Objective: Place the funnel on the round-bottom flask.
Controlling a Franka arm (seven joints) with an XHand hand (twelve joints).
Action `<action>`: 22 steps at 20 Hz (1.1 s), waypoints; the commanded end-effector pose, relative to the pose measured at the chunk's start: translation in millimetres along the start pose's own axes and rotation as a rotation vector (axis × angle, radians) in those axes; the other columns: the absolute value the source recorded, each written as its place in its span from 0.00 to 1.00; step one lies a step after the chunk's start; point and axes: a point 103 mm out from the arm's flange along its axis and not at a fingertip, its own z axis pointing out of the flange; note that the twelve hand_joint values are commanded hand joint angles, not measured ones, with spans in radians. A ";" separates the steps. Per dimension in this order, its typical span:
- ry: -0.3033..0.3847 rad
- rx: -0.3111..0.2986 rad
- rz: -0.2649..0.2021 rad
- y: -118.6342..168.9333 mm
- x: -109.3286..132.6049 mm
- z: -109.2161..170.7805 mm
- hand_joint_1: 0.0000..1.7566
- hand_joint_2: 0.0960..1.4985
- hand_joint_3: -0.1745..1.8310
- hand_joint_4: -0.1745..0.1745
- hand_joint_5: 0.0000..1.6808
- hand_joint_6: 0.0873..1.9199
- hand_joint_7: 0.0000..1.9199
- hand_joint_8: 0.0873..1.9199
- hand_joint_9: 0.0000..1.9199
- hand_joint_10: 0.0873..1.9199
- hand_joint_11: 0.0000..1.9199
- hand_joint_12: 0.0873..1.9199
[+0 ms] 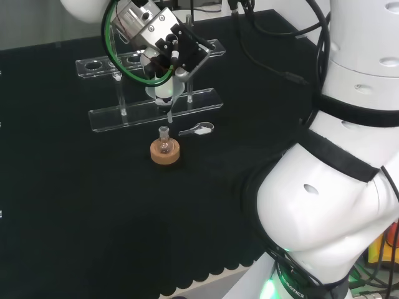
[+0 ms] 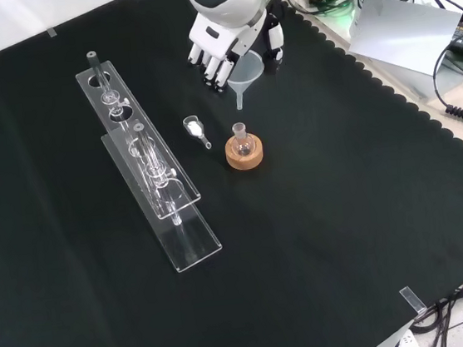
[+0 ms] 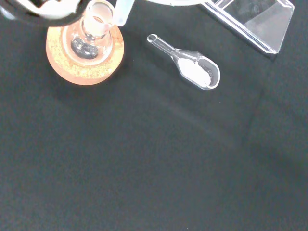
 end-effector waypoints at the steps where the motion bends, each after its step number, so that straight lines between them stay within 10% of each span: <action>1: 0.002 0.004 -0.006 3.1 2.9 -0.5 0.49 0.46 0.39 0.45 0.27 0.36 0.18 0.35 0.50 0.34 0.22 0.65; 22: 0.020 -0.002 -0.021 15.7 11.3 -1.9 0.48 0.46 0.40 0.44 0.27 0.37 0.19 0.35 0.50 0.34 0.23 0.65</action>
